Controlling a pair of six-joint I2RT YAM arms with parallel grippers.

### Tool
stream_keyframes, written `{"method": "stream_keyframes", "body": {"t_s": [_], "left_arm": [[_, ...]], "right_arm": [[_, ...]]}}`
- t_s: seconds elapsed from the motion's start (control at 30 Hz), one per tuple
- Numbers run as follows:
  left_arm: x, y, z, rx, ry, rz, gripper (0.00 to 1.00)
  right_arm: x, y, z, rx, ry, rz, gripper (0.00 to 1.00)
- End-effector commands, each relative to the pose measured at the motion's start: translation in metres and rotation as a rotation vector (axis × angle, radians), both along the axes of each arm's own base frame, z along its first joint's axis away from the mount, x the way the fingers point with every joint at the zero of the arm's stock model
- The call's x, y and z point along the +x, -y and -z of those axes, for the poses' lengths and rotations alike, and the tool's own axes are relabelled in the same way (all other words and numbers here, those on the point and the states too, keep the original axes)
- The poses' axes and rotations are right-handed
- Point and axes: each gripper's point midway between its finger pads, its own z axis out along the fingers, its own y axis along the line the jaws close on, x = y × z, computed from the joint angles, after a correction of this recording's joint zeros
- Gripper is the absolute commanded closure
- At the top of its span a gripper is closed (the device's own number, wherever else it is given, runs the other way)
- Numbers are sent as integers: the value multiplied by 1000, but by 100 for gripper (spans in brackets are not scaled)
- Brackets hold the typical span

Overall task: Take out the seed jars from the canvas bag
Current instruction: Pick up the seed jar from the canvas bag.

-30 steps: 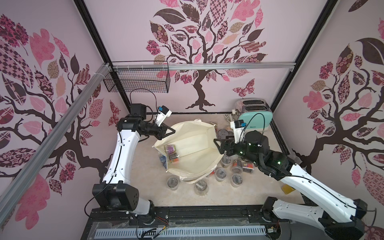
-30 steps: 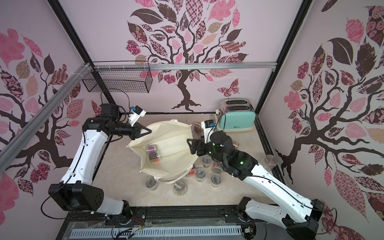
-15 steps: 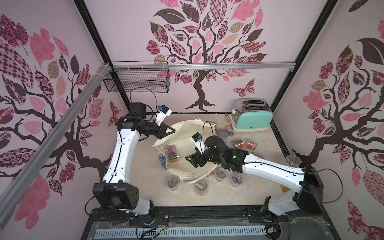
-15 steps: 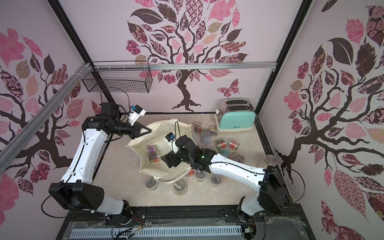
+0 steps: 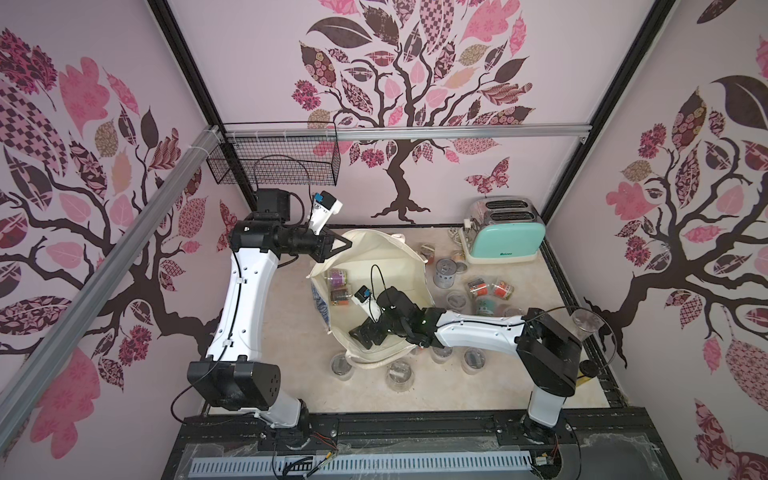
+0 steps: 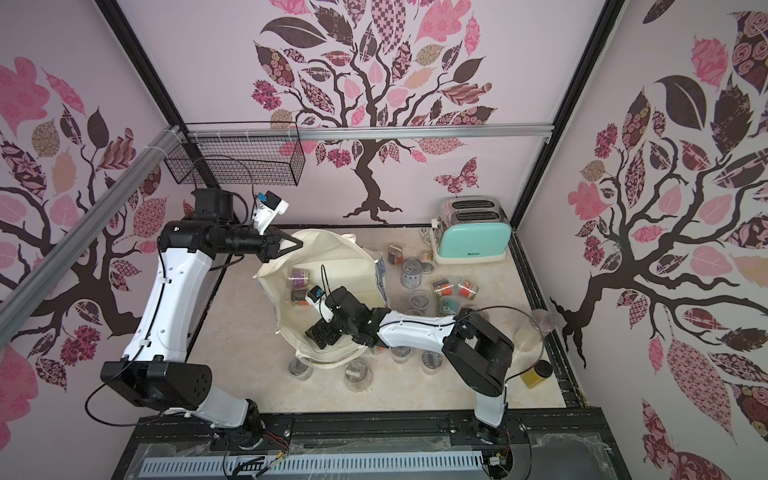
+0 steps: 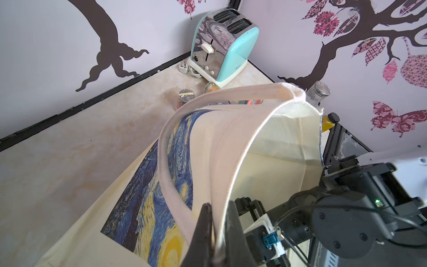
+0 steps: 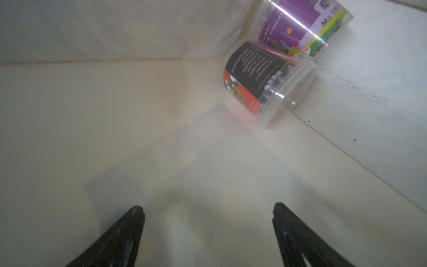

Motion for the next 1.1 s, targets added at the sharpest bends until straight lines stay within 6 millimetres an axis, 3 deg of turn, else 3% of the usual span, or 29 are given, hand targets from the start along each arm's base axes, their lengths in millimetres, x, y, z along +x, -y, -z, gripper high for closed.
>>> {"method": "stream_keyframes", "body": {"t_s": [0.0,0.23,0.37,0.63,0.83,1.07], "left_arm": [[4,10,-12,-67,44,52,100],[-5,15,9,-72,17,138,100],[-3,15,20,-71,0,142,100],[2,16,28,-87,-22,119,100],[1,16,31,-86,-26,118,100],[1,17,29,-95,-22,121,100]], "right_arm": [[24,-11,-4,10,46,83,2],[65,-9,-13,139,-114,234,0],[70,-18,-13,175,-145,236,1],[87,-18,38,99,-239,375,0],[91,-33,59,31,-231,332,0],[113,-28,86,-68,-178,442,1]]}}
